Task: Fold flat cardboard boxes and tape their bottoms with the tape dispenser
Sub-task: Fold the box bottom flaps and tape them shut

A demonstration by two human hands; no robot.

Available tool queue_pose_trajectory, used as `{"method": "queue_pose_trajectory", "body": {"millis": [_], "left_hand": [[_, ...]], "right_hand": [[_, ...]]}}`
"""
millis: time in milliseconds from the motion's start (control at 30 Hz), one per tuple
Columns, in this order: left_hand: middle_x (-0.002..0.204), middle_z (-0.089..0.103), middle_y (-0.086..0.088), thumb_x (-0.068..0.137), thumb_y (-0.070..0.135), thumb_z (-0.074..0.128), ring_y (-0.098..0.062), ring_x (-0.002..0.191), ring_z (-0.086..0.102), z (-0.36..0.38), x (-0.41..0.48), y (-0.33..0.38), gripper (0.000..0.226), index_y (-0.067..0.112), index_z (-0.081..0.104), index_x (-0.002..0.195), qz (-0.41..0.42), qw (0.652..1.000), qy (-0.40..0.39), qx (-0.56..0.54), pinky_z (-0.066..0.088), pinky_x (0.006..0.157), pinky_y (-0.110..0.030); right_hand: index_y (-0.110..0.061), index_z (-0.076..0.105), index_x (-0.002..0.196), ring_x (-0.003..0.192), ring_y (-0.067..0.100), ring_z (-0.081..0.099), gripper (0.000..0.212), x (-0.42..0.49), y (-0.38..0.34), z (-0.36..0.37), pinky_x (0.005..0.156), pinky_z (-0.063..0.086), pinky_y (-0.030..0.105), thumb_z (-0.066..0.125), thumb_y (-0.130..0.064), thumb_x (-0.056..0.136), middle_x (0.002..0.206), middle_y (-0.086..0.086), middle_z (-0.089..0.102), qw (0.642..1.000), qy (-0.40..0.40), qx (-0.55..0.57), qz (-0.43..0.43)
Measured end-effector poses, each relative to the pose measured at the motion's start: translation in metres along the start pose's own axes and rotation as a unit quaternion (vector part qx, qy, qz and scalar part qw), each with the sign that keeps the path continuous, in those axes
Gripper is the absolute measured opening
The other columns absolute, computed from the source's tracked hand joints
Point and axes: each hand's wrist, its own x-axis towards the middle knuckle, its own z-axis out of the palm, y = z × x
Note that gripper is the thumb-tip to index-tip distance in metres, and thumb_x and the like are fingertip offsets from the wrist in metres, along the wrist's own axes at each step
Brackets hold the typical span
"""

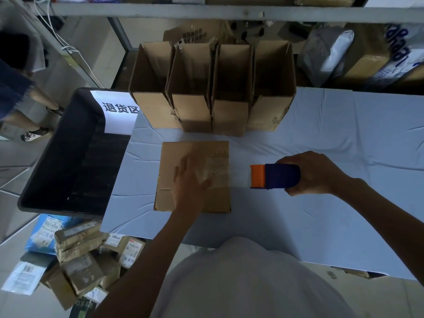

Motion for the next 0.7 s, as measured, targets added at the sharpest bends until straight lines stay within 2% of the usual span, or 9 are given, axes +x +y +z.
{"method": "queue_pose_trajectory", "body": {"millis": [67,167,267,367,433,500,600,700], "left_hand": [[0.142,0.038,-0.007,0.077,0.033,0.075,-0.028,0.125,0.038,-0.002,0.005,-0.003,0.078,0.012,0.034,0.140,0.000,1.000,0.002,-0.004,0.038,0.101,-0.041],[0.136,0.044,-0.008,0.077,0.027,0.075,-0.027,0.123,0.042,-0.003,0.005,0.004,0.070,0.010,0.040,0.135,0.031,0.999,0.012,-0.015,0.038,0.104,-0.041],[0.118,0.057,-0.008,0.082,0.016,0.069,-0.021,0.107,0.051,0.000,0.000,0.019,0.040,0.010,0.057,0.119,0.091,0.994,0.022,-0.051,0.039,0.092,-0.025],[0.103,0.064,-0.003,0.087,0.012,0.063,-0.014,0.094,0.058,0.008,0.001,0.019,0.017,0.011,0.067,0.104,0.143,0.987,-0.059,-0.053,0.041,0.084,-0.017],[0.097,0.065,0.000,0.085,0.011,0.066,-0.009,0.083,0.058,0.015,0.004,0.013,0.014,0.013,0.069,0.098,0.139,0.984,-0.084,-0.067,0.045,0.079,-0.017],[0.091,0.063,0.002,0.081,0.010,0.069,-0.005,0.074,0.054,0.017,0.006,0.009,0.011,0.012,0.069,0.092,0.132,0.984,-0.080,-0.094,0.043,0.072,-0.009],[0.088,0.060,0.006,0.080,0.013,0.071,-0.001,0.070,0.052,0.018,0.009,0.006,0.011,0.014,0.069,0.090,0.153,0.981,-0.077,-0.093,0.038,0.068,-0.005],[0.087,0.061,0.006,0.079,0.015,0.072,-0.003,0.071,0.053,0.019,0.011,0.003,0.012,0.016,0.068,0.090,0.161,0.979,-0.082,-0.092,0.040,0.068,-0.007]], "right_hand": [[-0.036,0.061,0.106,0.079,0.006,0.059,0.057,0.000,0.001,0.001,0.066,0.050,0.026,0.082,-0.032,0.053,0.087,-0.018,0.065,1.000,0.000,0.002,-0.001],[-0.036,0.060,0.106,0.079,0.006,0.059,0.056,0.002,0.000,0.002,0.066,0.050,0.026,0.081,-0.032,0.054,0.086,-0.018,0.065,1.000,-0.001,-0.008,-0.007],[-0.036,0.061,0.105,0.079,0.007,0.060,0.055,0.003,-0.001,0.002,0.068,0.051,0.029,0.081,-0.032,0.054,0.086,-0.017,0.066,1.000,0.003,-0.009,-0.009],[-0.035,0.061,0.105,0.079,0.008,0.060,0.054,0.003,-0.003,0.001,0.068,0.051,0.030,0.080,-0.031,0.054,0.086,-0.016,0.066,1.000,0.002,-0.007,-0.005],[-0.035,0.061,0.106,0.080,0.008,0.060,0.054,0.003,-0.003,0.001,0.068,0.051,0.029,0.081,-0.031,0.055,0.087,-0.016,0.066,1.000,0.000,-0.011,-0.008],[-0.035,0.060,0.106,0.081,0.008,0.060,0.055,0.002,-0.003,0.000,0.067,0.049,0.027,0.081,-0.031,0.055,0.088,-0.016,0.066,1.000,-0.001,-0.009,-0.007],[-0.036,0.060,0.107,0.080,0.007,0.059,0.056,0.001,-0.002,0.000,0.066,0.049,0.026,0.081,-0.031,0.055,0.088,-0.017,0.066,1.000,-0.003,-0.005,-0.005],[-0.037,0.060,0.103,0.077,0.006,0.059,0.053,0.002,-0.001,0.001,0.065,0.049,0.026,0.080,-0.032,0.054,0.084,-0.017,0.065,1.000,-0.012,-0.011,-0.002]]}}
